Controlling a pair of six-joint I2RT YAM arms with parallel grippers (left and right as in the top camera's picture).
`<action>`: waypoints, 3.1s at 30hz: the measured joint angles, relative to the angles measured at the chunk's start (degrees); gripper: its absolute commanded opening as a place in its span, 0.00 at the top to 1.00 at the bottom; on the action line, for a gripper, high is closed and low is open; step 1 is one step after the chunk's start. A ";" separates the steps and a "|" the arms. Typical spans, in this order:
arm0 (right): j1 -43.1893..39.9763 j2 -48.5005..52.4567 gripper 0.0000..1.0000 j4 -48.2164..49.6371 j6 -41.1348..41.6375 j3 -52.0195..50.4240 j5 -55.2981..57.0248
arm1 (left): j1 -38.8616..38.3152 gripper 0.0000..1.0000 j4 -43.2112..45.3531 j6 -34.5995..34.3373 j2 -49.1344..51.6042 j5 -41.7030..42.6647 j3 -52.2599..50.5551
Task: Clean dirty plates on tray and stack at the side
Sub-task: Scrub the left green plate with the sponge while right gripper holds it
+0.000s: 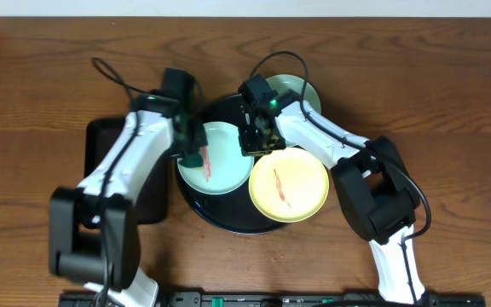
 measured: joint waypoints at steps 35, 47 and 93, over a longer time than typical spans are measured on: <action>-0.26 0.11 0.99 0.20 -1.31 -0.02 -0.74 | -5.90 0.92 16.57 -2.84 10.12 -14.45 0.57; -0.26 0.11 0.99 0.28 -1.97 -0.02 -0.83 | -5.27 0.92 1.57 -3.28 10.12 -12.17 1.29; -0.26 0.17 0.99 0.68 -3.02 -0.02 -1.20 | -4.98 0.93 -2.67 0.46 10.21 5.44 1.36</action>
